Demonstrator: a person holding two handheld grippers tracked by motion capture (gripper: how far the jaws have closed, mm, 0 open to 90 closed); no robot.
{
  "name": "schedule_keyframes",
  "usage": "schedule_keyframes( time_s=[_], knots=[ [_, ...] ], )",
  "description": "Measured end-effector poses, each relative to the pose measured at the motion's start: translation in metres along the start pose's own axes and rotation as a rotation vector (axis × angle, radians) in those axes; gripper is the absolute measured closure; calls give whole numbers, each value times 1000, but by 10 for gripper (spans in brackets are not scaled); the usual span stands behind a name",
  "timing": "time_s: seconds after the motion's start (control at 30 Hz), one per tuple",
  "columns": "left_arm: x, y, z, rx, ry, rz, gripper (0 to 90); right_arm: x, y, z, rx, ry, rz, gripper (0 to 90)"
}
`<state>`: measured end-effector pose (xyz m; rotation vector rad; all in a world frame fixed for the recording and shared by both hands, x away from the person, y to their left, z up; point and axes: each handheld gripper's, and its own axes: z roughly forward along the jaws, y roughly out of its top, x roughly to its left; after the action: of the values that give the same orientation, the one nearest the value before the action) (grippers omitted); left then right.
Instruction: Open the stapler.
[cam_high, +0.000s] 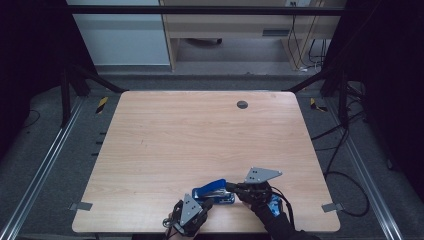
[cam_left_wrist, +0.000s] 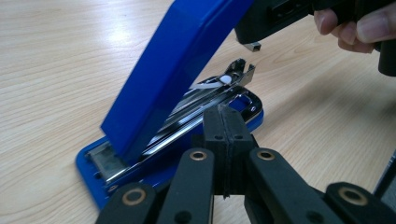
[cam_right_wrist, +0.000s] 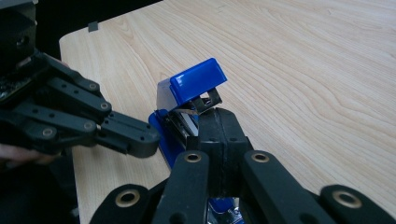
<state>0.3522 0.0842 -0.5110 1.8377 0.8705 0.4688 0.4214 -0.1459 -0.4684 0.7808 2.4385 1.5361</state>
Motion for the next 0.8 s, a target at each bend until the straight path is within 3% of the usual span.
schedule_keyframes(
  time_s=[0.37, 0.8],
  knots=[
    [-12, -2, 13, -14, 21, -23, 895, 0, 0, 0, 1, 0, -2, 900],
    [-23, -1, 25, -21, 65, -17, 895, 0, 0, 0, 2, 2, 0, 900]
  ],
)
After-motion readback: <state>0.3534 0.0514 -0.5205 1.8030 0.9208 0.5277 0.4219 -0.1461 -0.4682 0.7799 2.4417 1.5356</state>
